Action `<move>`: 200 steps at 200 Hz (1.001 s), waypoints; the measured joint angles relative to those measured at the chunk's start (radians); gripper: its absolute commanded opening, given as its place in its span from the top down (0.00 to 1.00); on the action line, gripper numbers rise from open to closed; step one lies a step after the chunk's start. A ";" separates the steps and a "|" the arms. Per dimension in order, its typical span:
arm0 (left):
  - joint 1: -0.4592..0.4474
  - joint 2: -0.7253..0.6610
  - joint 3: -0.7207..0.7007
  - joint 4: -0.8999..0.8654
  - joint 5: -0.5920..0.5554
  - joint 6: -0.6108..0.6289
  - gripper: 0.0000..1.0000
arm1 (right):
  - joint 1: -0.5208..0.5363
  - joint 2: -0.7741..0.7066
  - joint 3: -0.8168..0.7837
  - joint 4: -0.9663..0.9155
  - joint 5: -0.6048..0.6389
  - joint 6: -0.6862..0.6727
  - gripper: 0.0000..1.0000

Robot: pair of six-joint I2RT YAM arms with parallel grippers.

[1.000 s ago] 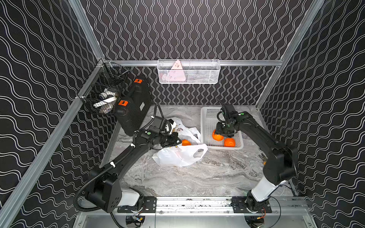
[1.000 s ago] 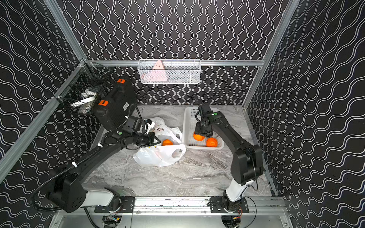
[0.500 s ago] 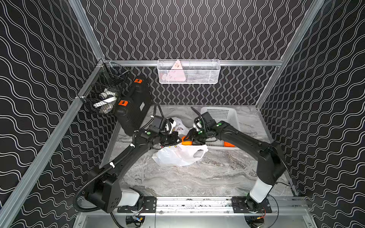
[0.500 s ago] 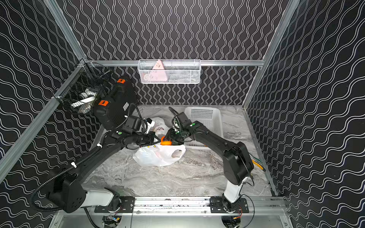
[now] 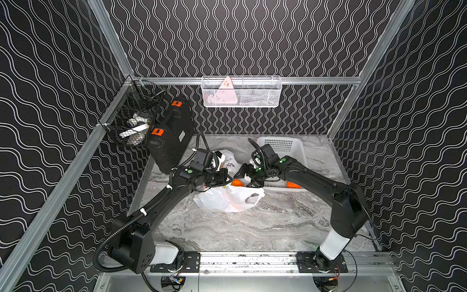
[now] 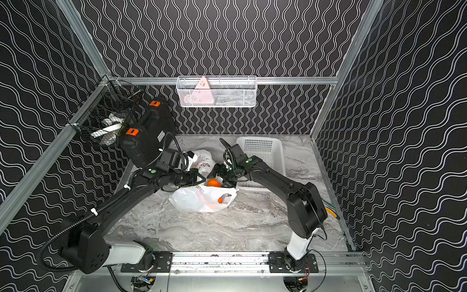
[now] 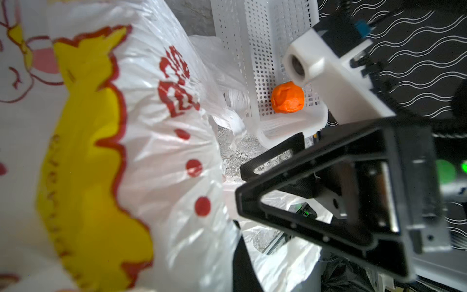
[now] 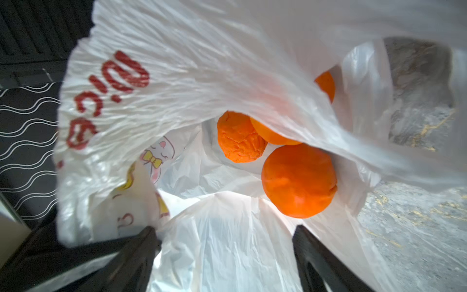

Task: Place the oranges into plastic bags & tie knots
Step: Place the orange in the plastic bag, then pick up the orange from the basket.

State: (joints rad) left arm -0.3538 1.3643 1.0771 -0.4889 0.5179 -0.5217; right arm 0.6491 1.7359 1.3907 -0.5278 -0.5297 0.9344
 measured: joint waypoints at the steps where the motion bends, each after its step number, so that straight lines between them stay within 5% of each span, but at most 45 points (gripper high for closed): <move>1: 0.000 0.000 0.000 0.000 0.000 0.000 1.00 | -0.001 0.000 -0.001 0.000 -0.002 0.000 0.22; 62: 0.000 0.006 -0.044 0.002 0.002 0.001 1.00 | -0.116 -0.110 0.053 -0.153 0.076 -0.093 0.23; 93: 0.000 0.005 -0.062 0.002 0.006 0.001 1.00 | -0.264 -0.141 0.070 -0.303 0.275 -0.217 0.20; 149: 0.000 0.005 -0.062 0.003 0.012 0.001 1.00 | -0.418 0.008 0.113 -0.496 0.606 -0.397 0.18; 200: 0.000 0.000 -0.062 0.003 0.014 0.001 1.00 | -0.441 0.119 0.126 -0.523 0.667 -0.457 0.16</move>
State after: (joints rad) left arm -0.3542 1.3647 1.0149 -0.4858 0.5320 -0.5209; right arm 0.2085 1.8545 1.5162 -1.0504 0.1375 0.4770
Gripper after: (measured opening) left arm 0.055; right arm 0.836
